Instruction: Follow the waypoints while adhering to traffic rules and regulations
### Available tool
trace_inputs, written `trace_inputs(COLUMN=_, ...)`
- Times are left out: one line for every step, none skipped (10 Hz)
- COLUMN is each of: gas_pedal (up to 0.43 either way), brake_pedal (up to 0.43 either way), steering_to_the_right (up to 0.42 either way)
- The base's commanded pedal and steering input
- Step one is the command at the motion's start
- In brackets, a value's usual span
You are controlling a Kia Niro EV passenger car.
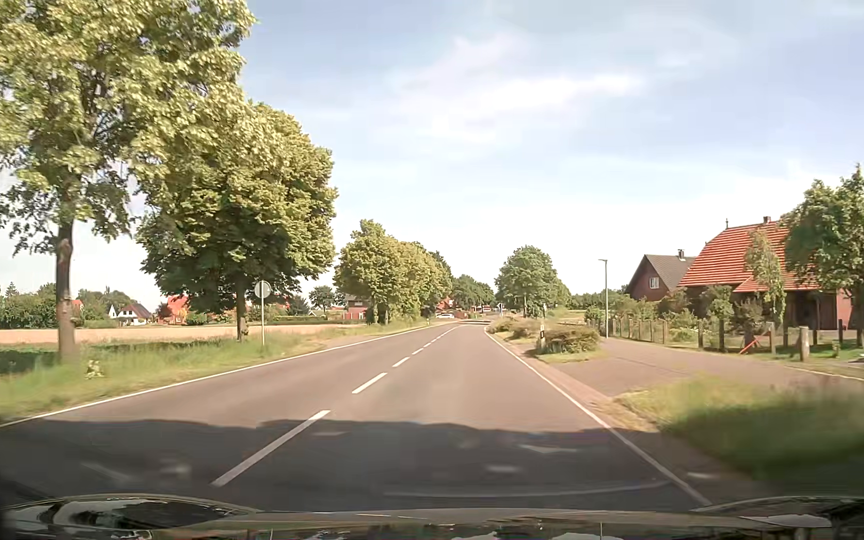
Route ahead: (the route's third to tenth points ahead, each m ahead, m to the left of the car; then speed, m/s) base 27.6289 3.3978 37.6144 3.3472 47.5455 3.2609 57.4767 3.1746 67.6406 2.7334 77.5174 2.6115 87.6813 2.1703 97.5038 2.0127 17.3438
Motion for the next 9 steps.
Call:
trace_inputs(gas_pedal=0.220, brake_pedal=0.000, steering_to_the_right=-0.003)
trace_inputs(gas_pedal=0.220, brake_pedal=0.000, steering_to_the_right=-0.003)
trace_inputs(gas_pedal=0.220, brake_pedal=0.000, steering_to_the_right=-0.003)
trace_inputs(gas_pedal=0.220, brake_pedal=0.000, steering_to_the_right=-0.003)
trace_inputs(gas_pedal=0.220, brake_pedal=0.000, steering_to_the_right=-0.003)
trace_inputs(gas_pedal=0.220, brake_pedal=0.000, steering_to_the_right=-0.003)
trace_inputs(gas_pedal=0.220, brake_pedal=0.000, steering_to_the_right=-0.003)
trace_inputs(gas_pedal=0.220, brake_pedal=0.000, steering_to_the_right=-0.004)
trace_inputs(gas_pedal=0.220, brake_pedal=0.000, steering_to_the_right=-0.003)
